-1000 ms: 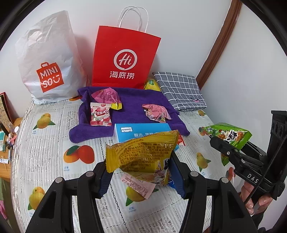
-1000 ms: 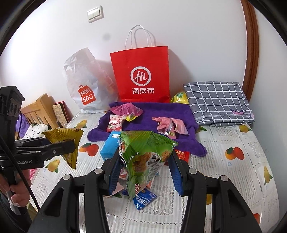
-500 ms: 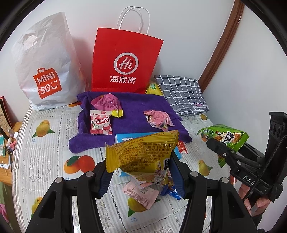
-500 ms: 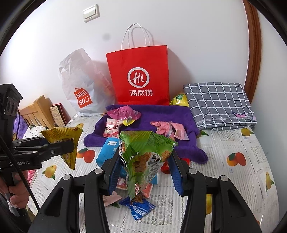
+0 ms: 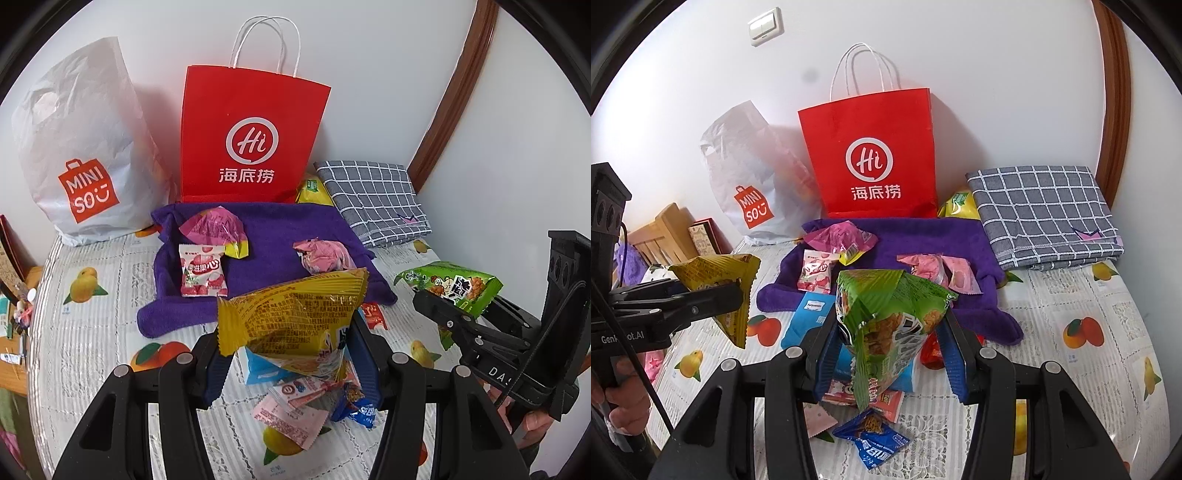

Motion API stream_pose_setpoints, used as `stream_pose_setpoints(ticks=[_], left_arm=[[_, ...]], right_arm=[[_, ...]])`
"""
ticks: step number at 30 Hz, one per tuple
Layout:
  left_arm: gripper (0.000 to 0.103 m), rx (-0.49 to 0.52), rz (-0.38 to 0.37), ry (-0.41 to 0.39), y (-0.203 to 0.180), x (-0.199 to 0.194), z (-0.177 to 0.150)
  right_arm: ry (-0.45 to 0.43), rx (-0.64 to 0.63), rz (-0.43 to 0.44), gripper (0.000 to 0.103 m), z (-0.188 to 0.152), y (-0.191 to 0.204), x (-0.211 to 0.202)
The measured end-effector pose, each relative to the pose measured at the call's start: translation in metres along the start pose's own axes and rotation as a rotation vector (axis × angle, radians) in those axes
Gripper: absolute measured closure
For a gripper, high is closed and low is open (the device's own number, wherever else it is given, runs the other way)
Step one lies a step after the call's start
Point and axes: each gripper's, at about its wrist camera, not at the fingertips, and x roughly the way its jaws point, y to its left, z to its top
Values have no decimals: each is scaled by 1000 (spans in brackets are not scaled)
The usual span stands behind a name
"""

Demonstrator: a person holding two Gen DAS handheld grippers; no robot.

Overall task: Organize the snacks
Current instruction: 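Carry the green bag with the right tool while the left tool carries the yellow bag toward the towel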

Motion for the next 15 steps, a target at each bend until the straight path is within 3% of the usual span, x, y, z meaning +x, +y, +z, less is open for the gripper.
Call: stream_pose_setpoints(ticks=[15], left_arm=[[47, -4, 16, -11, 10, 9, 16]], right_arm=[[-8, 0, -5, 54, 16, -5, 15]])
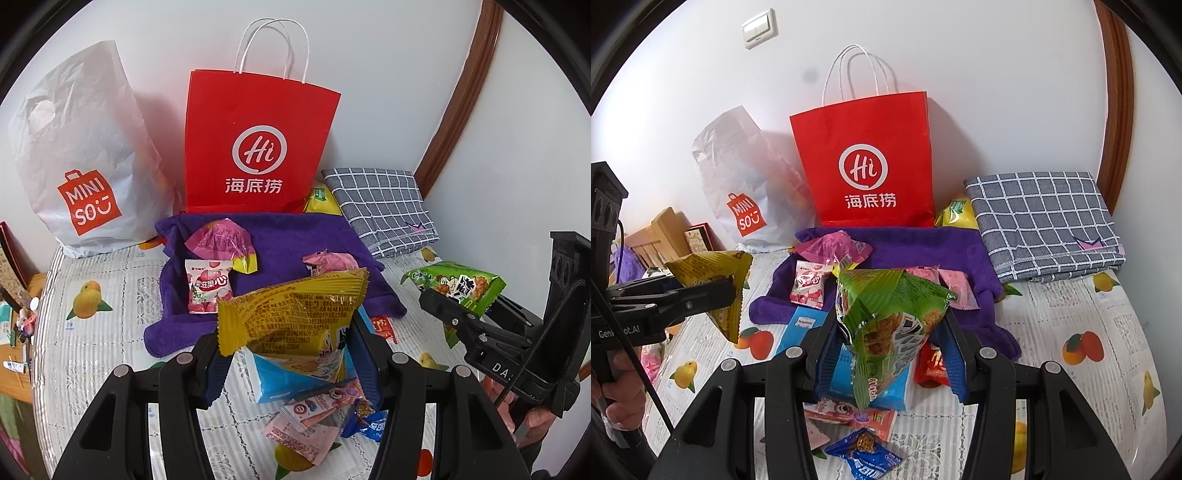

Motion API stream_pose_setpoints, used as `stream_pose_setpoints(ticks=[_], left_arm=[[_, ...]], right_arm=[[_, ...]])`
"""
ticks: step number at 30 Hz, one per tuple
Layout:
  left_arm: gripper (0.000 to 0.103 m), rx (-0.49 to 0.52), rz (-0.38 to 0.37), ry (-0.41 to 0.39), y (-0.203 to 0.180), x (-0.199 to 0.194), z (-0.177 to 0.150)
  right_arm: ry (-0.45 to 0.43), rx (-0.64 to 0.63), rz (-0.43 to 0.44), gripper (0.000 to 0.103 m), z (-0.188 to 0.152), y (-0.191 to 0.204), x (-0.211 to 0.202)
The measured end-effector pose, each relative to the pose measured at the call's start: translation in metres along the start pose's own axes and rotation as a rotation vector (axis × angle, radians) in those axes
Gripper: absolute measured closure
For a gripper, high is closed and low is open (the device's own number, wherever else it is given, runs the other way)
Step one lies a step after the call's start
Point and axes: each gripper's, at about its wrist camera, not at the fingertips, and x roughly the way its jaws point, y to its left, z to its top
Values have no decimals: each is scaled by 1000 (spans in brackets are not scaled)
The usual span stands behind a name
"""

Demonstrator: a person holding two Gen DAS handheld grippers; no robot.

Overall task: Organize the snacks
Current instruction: 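Carry the green bag with the right tool while the left tool carries the yellow bag toward the towel, then lower the green bag onto the towel and open the right tool while the left tool releases the yellow bag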

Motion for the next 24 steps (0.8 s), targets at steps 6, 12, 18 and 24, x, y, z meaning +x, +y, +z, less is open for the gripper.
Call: stream_pose_setpoints(ticks=[6, 12, 18, 24], left_arm=[[47, -11, 8, 5, 7, 8, 6], [47, -15, 18, 14, 13, 19, 16], [47, -22, 33, 14, 21, 30, 24], [47, -24, 63, 22, 32, 43, 29]], right_arm=[[1, -5, 2, 54, 11, -1, 11], [-1, -15, -3, 54, 23, -3, 22], [0, -26, 1, 54, 39, -4, 37], [0, -10, 0, 54, 56, -14, 54]])
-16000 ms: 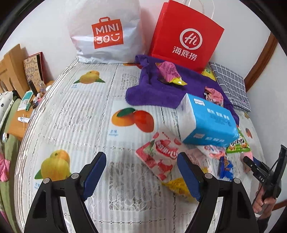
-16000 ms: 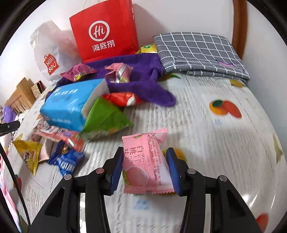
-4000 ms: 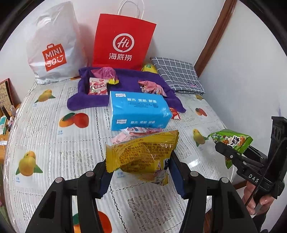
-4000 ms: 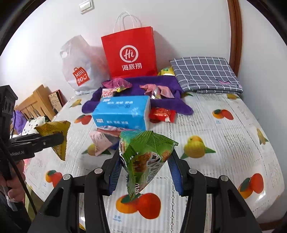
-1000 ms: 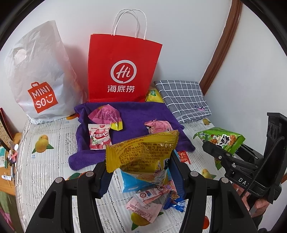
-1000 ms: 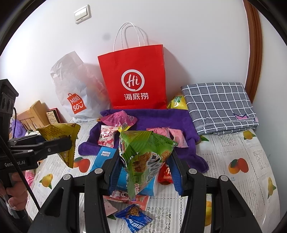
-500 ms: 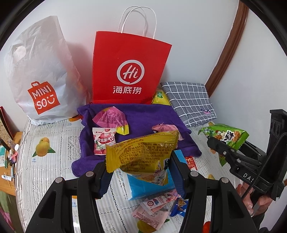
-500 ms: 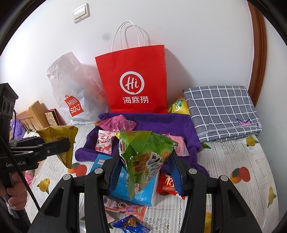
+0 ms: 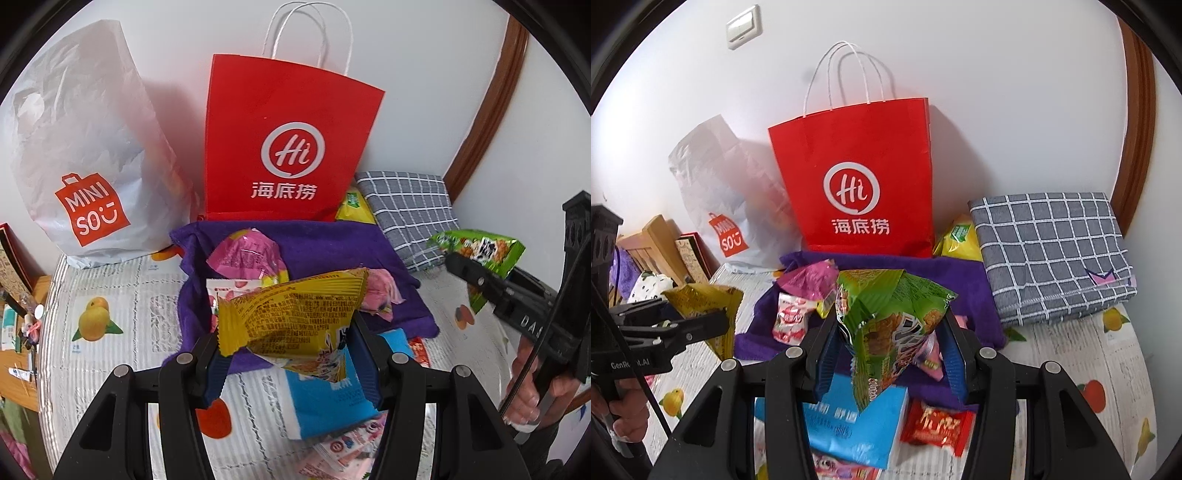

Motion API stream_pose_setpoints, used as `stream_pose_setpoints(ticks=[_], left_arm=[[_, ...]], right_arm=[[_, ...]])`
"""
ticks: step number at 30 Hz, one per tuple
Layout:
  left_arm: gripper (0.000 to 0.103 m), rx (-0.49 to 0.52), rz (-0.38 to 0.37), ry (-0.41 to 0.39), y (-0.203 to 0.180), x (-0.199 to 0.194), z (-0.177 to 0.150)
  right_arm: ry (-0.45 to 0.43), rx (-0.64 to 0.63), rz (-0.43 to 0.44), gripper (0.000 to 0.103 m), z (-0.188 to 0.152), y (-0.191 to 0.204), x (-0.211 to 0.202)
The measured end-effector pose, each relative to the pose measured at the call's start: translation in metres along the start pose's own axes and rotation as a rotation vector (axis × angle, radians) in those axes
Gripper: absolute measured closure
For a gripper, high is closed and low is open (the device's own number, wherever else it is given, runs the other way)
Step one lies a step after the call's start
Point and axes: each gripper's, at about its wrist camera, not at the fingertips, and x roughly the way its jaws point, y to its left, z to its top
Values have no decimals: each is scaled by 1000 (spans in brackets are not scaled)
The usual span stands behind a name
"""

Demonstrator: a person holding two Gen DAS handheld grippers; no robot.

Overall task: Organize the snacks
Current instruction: 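Lower the green bag onto the towel and open the right tool while the left tool releases the yellow bag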

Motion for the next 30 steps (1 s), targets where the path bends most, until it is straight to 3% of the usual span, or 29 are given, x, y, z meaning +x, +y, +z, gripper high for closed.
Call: stream_pose_setpoints(ticks=[18, 22, 30], left_arm=[[47, -26, 22, 44, 23, 44, 20], [47, -34, 23, 58, 29, 55, 21], [47, -41, 19, 92, 36, 80, 22]], right_arm=[[-21, -20, 17, 54, 41, -17, 48], [8, 6, 37, 54, 42, -27, 68], [90, -11, -8, 54, 31, -46, 110]])
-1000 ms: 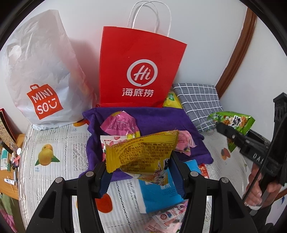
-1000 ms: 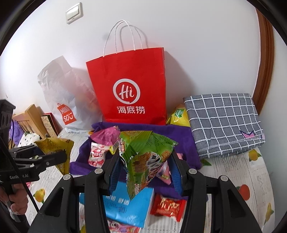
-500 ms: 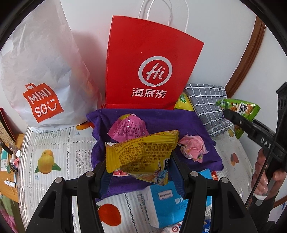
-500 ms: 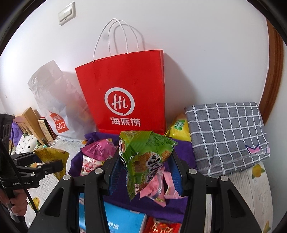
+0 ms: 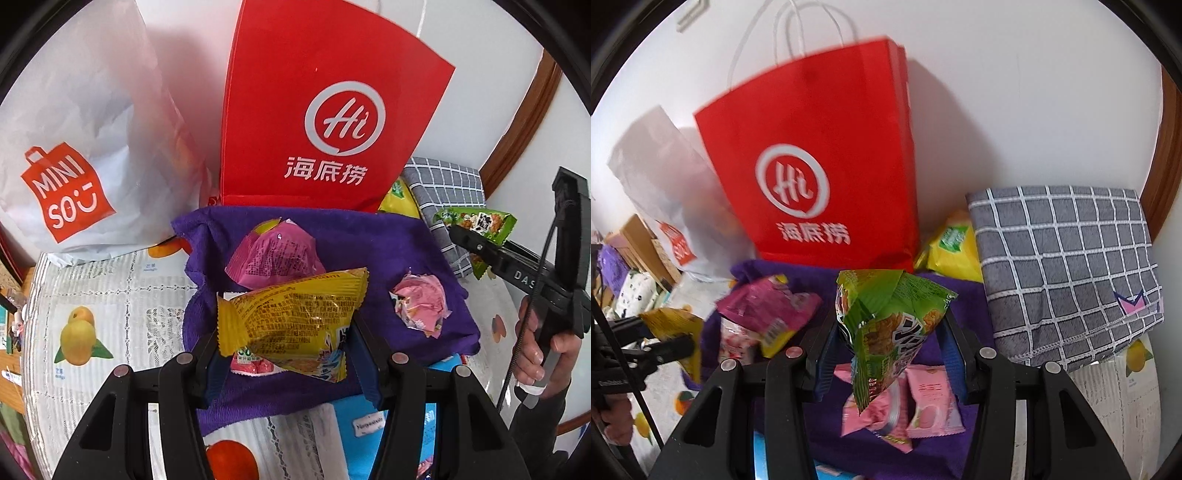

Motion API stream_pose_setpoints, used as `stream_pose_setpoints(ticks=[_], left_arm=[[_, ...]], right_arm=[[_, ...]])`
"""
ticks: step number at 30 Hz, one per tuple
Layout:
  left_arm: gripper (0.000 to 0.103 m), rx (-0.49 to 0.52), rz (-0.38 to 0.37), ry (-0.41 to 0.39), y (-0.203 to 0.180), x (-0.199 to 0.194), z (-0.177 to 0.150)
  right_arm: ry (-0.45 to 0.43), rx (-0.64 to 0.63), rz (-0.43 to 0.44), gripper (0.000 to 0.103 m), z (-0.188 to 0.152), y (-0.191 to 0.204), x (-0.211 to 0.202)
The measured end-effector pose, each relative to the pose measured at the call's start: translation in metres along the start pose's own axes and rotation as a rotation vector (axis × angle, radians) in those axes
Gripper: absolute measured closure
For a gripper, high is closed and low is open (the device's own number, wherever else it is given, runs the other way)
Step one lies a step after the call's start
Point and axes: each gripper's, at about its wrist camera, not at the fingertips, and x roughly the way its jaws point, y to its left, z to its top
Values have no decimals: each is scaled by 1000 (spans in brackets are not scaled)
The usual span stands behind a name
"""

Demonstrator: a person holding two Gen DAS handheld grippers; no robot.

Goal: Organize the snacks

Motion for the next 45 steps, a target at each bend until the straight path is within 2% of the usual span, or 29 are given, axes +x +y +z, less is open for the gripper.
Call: stream_pose_setpoints(ticks=[4, 10, 17, 20, 22, 23, 27, 30, 33, 34, 35, 37, 42, 45], left_arm=[[47, 2, -32, -5, -1, 9, 0], [47, 17, -46, 37, -9, 33, 1], [47, 5, -47, 70, -12, 50, 3], [47, -2, -52, 87, -12, 55, 1], [47, -1, -49, 87, -13, 57, 0], [47, -2, -48, 89, -14, 58, 0], [47, -2, -50, 99, -18, 63, -1], [47, -3, -47, 102, -19, 63, -1], [46, -26, -62, 113, -17, 64, 0], [42, -33, -65, 115, -17, 64, 1], [32, -38, -66, 114, -15, 62, 1], [23, -51, -60, 106, -14, 60, 1], [23, -68, -57, 87, -11, 42, -3], [23, -69, -36, 63, -9, 27, -5]], right_arm=[[51, 7, 10, 54, -4, -9, 22], [127, 24, -7, 54, -15, -15, 53], [173, 41, -4, 53, -21, -14, 66], [192, 30, -5, 44, -22, -10, 67], [203, 40, -10, 35, -21, -7, 66], [205, 45, -10, 35, -20, -6, 63], [165, 50, 3, 33, -12, -1, 39], [84, 43, 13, 25, -6, 5, 11], [6, 31, 6, 24, -2, 10, -16], [-9, 27, -5, 24, 0, 12, -23], [-20, 20, -19, 24, 1, 14, -29], [-38, -6, -36, 24, 4, 19, -39], [-67, -20, -113, 24, -8, 16, -60], [-43, 8, -77, 24, -21, 6, -67]])
